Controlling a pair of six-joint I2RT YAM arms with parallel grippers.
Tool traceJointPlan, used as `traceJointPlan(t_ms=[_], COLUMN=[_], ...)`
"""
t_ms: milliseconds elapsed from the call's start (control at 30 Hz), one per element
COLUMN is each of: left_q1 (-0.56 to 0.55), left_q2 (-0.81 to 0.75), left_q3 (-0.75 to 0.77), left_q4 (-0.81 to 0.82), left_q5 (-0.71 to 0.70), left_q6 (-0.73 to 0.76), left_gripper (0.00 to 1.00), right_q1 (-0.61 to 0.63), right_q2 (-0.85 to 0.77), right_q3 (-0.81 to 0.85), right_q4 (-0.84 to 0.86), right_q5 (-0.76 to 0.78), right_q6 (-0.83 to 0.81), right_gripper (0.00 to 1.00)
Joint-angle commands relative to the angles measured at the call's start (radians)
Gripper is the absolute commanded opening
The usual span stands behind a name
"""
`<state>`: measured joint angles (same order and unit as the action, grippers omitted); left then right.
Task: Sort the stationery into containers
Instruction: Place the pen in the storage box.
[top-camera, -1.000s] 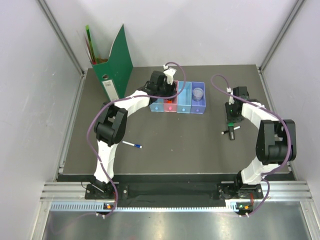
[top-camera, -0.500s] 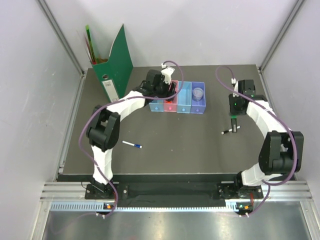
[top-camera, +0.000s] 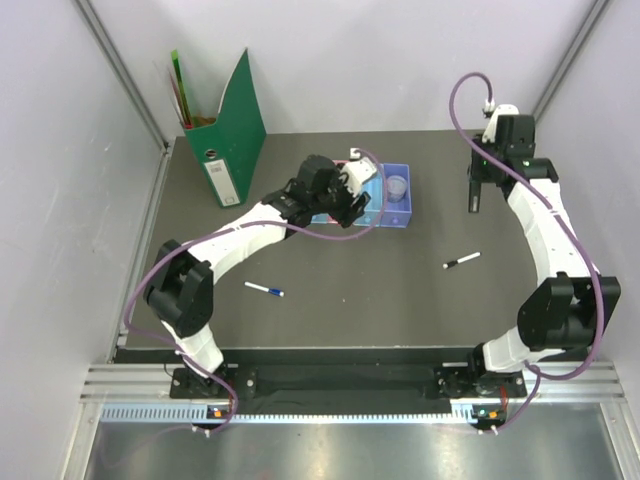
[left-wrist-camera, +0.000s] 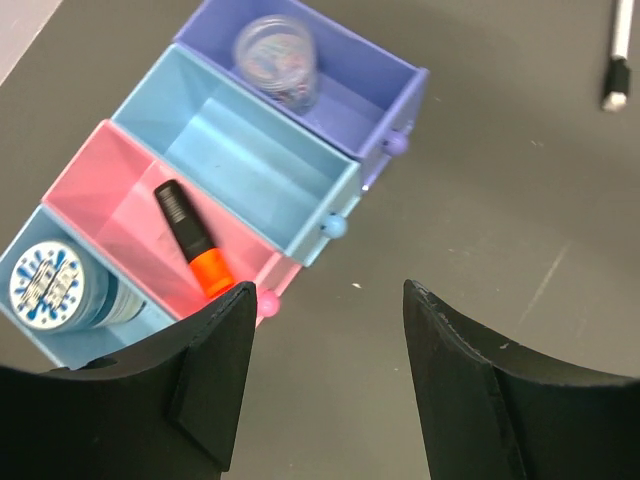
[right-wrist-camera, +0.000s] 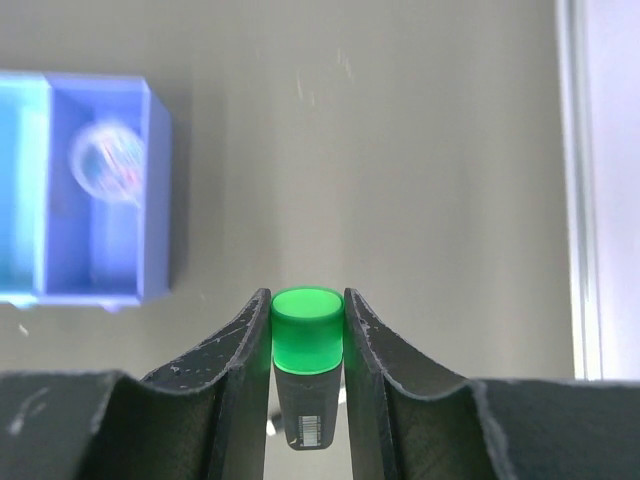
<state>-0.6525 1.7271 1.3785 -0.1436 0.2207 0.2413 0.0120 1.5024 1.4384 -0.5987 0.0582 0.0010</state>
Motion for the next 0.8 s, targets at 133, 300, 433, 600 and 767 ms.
traceJointPlan(t_ms=[133,300,433,600,767], left_q1=[-0.088,-0.162,-0.235,-0.323,-0.341], left_q2=[-0.023,-0.023,-0.047,-0.077,0.015], left_q3=[0.024,-0.004,-0.117,-0.384,-0.455], left_q4=[0.012,0.07,0.32,0.784,1.117], left_q5=[-0.006,-0.078,-0.211,-0.287,-0.227], left_q6=[0.148,0.285,0.479,0.878,1.151], left_gripper=[0.65,0.66,0.67,0.71,0.72], right_q1=[-0.001,-0.001,0.0,0.003,0.012], right_q2=[0.027,0.015,0.001,-0.007,-0.01], right_q3=[0.188,0.2,0.179,0.166,0.168], right_q4=[0.033,0.027,0.028,0.022,0.002], right_q5=[-0.026,-0.043,-0.054,-0.104,-0.162], right_q6=[0.042,0.045,0.063,0.07,0.074], right_gripper=[0.13,0.13,0.13,0.13,0.13])
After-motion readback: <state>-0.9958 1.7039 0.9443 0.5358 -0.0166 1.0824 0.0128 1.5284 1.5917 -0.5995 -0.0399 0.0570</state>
